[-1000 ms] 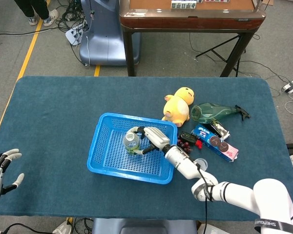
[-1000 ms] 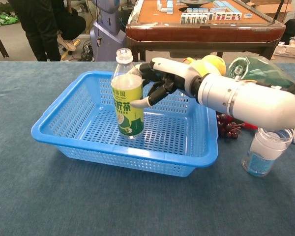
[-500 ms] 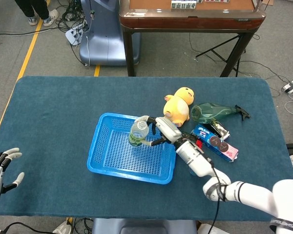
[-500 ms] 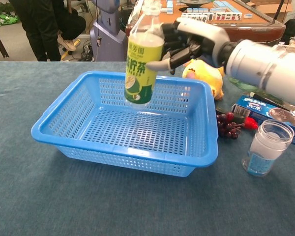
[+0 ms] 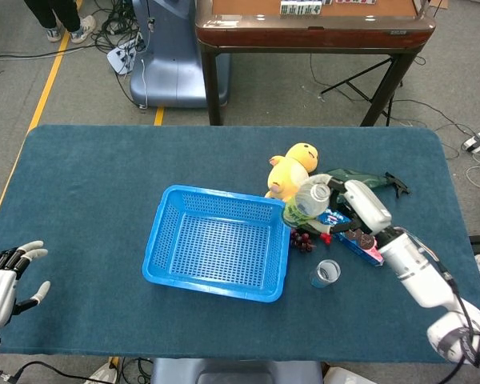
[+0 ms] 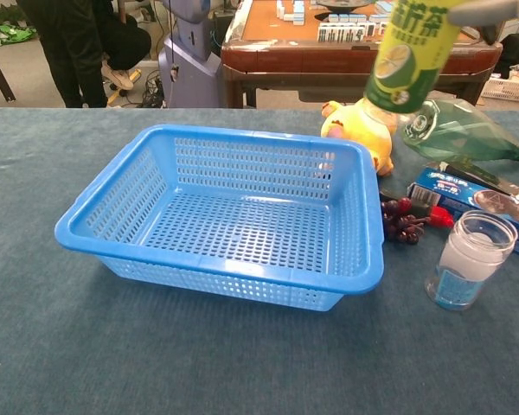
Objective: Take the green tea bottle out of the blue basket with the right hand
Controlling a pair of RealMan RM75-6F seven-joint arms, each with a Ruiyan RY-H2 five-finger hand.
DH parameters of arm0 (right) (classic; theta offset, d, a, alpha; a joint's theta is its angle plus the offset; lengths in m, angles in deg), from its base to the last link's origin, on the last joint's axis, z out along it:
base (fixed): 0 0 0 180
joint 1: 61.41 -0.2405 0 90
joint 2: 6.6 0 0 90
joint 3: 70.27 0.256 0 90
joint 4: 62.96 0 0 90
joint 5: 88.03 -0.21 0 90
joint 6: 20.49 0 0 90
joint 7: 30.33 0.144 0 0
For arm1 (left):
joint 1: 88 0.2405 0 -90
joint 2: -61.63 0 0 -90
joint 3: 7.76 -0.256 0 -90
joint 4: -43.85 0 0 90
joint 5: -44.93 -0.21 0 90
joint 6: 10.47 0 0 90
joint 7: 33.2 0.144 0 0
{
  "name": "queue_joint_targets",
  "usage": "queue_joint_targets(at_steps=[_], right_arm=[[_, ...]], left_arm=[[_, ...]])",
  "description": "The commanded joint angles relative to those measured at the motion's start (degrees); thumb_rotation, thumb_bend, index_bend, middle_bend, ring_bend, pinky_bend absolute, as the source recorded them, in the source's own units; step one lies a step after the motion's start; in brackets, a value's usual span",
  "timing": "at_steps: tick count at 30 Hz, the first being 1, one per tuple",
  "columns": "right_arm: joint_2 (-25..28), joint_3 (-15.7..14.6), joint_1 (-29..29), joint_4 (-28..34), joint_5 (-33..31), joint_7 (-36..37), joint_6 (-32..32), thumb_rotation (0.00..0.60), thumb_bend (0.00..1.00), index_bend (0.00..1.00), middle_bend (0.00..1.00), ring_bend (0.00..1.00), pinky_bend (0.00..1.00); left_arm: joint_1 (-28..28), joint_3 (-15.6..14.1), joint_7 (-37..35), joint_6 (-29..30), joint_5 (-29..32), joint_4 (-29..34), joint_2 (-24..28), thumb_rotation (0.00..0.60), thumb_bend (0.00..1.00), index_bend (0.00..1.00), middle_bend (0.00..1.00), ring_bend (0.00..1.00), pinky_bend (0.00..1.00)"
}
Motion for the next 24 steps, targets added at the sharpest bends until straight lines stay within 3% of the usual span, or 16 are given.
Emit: queue_joint_targets(at_steps=[1, 12, 24], right_arm=[[1.61, -3.22, 3.47, -0.80, 0.62, 1.41, 1.51, 0.600, 0.41, 0.51, 0.47, 0.45, 0.59], [-3.29, -8.92, 7.66, -11.33, 1.84, 6.86, 1.07, 0.600, 0.34, 0.51, 0.47, 0.45, 0.59], [-9.94, -12.16, 9.10, -21.32, 3.78, 13.60, 0.22, 0.600, 0.29, 0.51, 0.43, 0.44, 0.59]], left_arm=[[0.03, 0.03, -0.03, -0.04, 0.22, 0.02, 0.00, 0.600, 0.31, 0.36, 0.23, 0.21, 0.19], [-0.13, -0.01, 1.23, -0.08, 0.14, 1.50, 0.43, 0.600, 0.31, 0.36, 0.23, 0.21, 0.19], [0.42, -0.44, 2.06, 0.16, 0.44, 2.32, 0.63, 0.600, 0.31, 0.36, 0.23, 0.21, 0.19]])
